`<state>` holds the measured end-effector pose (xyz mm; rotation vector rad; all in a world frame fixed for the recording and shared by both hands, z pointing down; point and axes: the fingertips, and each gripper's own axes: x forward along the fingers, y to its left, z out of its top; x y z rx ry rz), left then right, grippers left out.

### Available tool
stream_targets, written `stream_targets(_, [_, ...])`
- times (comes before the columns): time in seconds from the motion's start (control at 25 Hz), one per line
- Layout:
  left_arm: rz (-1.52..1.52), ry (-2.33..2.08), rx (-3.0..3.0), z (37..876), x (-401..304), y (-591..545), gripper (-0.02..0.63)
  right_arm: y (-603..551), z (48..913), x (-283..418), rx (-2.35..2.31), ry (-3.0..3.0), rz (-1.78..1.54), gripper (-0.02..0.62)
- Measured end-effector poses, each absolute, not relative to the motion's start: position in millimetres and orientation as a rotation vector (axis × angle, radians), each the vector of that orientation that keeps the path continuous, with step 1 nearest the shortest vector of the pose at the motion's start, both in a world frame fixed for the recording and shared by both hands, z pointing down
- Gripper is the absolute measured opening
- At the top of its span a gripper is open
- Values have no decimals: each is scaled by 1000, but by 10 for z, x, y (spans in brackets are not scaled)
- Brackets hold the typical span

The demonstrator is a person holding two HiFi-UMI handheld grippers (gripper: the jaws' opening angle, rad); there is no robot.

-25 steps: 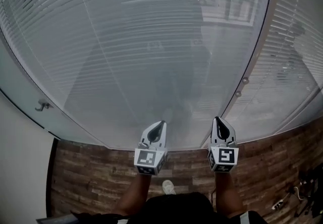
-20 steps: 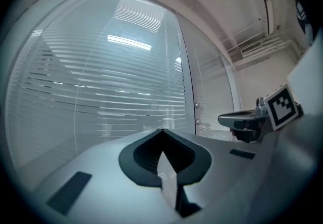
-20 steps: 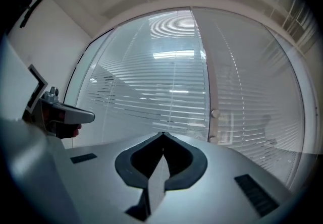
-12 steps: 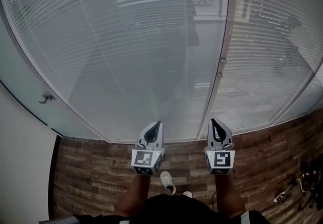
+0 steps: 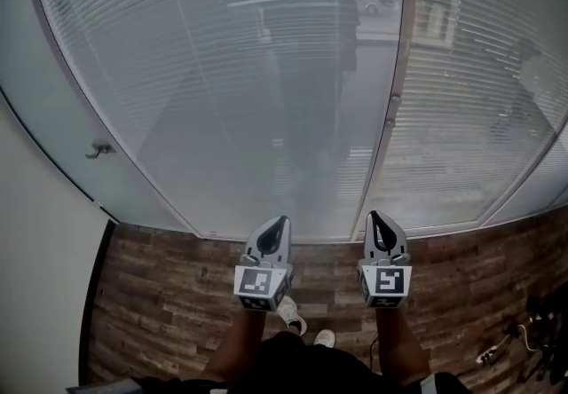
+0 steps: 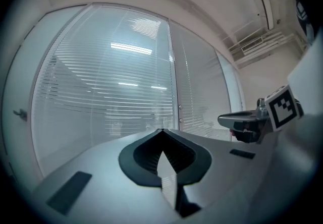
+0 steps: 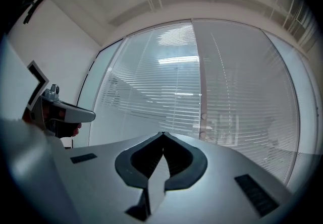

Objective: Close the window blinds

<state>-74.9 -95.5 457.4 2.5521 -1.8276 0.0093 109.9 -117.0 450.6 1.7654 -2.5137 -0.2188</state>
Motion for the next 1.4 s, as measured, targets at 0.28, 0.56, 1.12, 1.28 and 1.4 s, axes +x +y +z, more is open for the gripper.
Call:
stream_targets(0.28, [-6, -1805, 2574, 4651, -805, -810, 0, -1044, 4557, 977, 1780, -2499, -186, 3])
stream_targets(0.56, [-22, -1821, 2547, 4581, -1052, -885, 0, -1092, 4548, 787, 1823, -2493, -177, 3])
stream_targets(1.12, [-13, -1768, 2598, 4634, -1173, -973, 0, -1180, 4567, 419, 1775, -2573, -121, 3])
stream_targets(1.28, [-4, -1763, 2615, 4616, -1167, -1016, 0, -1207, 4589, 403, 1770, -2563, -123, 3])
stream_targets(1.4, [24, -1757, 2631, 4652, -1166, -1049, 0, -1222, 4615, 402, 1767, -2555, -121, 3])
